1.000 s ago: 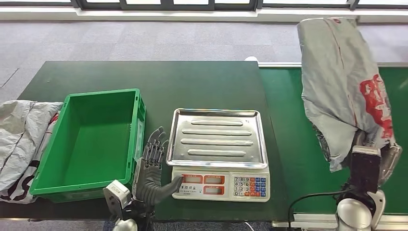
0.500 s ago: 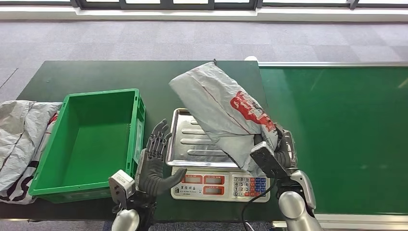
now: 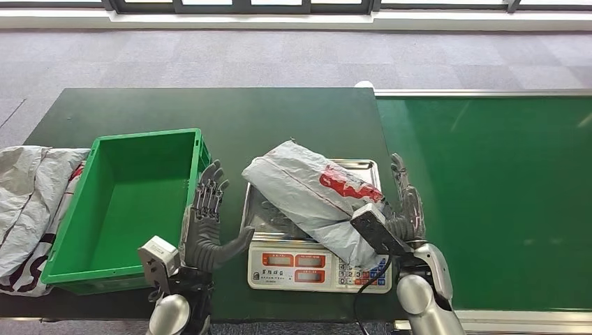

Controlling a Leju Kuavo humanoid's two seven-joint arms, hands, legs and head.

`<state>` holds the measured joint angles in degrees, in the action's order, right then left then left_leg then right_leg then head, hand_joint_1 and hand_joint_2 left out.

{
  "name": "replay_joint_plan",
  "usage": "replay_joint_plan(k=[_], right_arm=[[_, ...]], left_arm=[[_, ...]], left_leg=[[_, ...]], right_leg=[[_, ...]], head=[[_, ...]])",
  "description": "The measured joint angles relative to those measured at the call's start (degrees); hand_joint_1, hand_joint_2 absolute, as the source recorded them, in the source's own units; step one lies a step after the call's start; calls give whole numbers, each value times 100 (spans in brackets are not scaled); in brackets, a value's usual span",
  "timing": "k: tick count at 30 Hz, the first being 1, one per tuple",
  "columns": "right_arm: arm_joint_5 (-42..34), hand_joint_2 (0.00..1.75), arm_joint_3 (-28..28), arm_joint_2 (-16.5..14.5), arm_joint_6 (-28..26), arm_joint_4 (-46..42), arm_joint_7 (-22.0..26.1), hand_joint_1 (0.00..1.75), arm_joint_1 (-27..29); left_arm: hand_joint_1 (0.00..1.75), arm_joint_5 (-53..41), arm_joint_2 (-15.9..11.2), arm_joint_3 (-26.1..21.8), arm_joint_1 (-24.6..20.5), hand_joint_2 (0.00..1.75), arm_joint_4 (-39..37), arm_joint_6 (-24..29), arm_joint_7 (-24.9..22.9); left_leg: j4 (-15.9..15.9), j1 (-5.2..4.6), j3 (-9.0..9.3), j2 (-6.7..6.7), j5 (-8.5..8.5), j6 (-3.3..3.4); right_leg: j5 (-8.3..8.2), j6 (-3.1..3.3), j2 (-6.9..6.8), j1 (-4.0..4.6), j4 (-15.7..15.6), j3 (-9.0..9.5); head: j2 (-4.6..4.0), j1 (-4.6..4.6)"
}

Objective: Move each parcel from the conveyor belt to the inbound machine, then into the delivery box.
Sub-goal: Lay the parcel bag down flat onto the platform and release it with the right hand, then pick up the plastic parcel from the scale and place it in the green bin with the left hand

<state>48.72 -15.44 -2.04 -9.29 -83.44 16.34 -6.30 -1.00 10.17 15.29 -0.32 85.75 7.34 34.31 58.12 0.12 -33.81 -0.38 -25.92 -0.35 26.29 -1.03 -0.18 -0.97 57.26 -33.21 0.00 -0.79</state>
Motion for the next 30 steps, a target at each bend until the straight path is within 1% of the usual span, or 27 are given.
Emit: replay_joint_plan(k=[3,9,12,14,15,17,19,20,22,23,25,27,30], right_arm=[[53,175,113,21,-136,-143,12,0,104],[51,175,228,50,-215,-297,25,0,203],[-197,175,345,59,-620,-496,211,0,370],[-598,175,562,58,-984,-818,478,0,627],[-917,175,722,55,-1168,-1040,698,0,810],[-1744,175,1094,8,-1603,-1514,1343,0,1225],[-2740,175,1502,-110,-2099,-2012,1969,0,1618],[-3209,175,1681,-180,-2315,-2251,2154,0,1784],[-3958,175,1973,-313,-2587,-2719,2314,0,2044],[-4197,175,2075,-367,-2616,-2900,2343,0,2132],[-4411,175,2216,-443,-2463,-3125,2366,0,2210],[-4444,175,2287,-507,-2157,-3186,2373,0,2180],[-4348,175,2311,-616,-1775,-3105,2370,0,1974]], left_arm=[[0,-28,2,-26,49,175,37,0,-2],[0,-55,4,-32,83,175,69,0,-1],[0,-141,5,-32,118,175,119,0,5],[0,-278,6,-32,157,175,197,0,7],[0,-378,6,-32,171,175,246,-1,-3],[0,-615,6,-32,178,175,349,-7,-51],[0,-917,6,-32,135,175,429,-16,-162],[0,-1075,5,-31,84,175,445,-18,-240],[0,-1435,4,-20,-83,175,437,-17,-458],[0,-1634,4,-3,-198,175,415,-17,-588],[0,-2056,11,63,-471,175,328,-33,-886],[0,-2540,55,168,-832,175,122,-82,-1273],[0,-3287,197,358,-1454,175,-395,-119,-1814]], left_leg=[[0,0,-3,1,0,0],[0,0,-2,5,0,0],[2,0,-2,0,0,0],[2,0,-5,-7,-1,1],[3,-1,-7,-10,-2,2],[3,-1,-12,-14,-8,3],[3,-3,-14,-16,-16,2],[3,-3,-14,-14,-18,1],[2,-3,-12,-6,-21,-2],[2,-3,-11,-1,-22,-4],[2,-2,-7,7,-21,-8],[2,-2,-6,9,-12,-6],[2,-2,-9,10,7,-5]], right_leg=[[0,0,1,0,0,-1],[0,0,3,0,-1,-5],[0,0,-3,0,-1,-5],[2,1,-10,0,-2,-7],[4,1,-14,-1,-2,-7],[10,3,-19,-1,-2,-7],[14,5,-20,-2,-2,-9],[15,6,-19,-2,-3,-11],[16,8,-12,-3,-2,-14],[16,9,-8,-2,-2,-15],[12,12,0,-2,-2,-17],[2,12,2,-1,-1,-17],[-17,10,3,-2,-1,-17]], head=[[0,0],[0,0],[0,0],[0,0],[0,0],[0,1],[0,1],[0,1],[0,1],[0,2],[0,1],[0,1],[0,1]])
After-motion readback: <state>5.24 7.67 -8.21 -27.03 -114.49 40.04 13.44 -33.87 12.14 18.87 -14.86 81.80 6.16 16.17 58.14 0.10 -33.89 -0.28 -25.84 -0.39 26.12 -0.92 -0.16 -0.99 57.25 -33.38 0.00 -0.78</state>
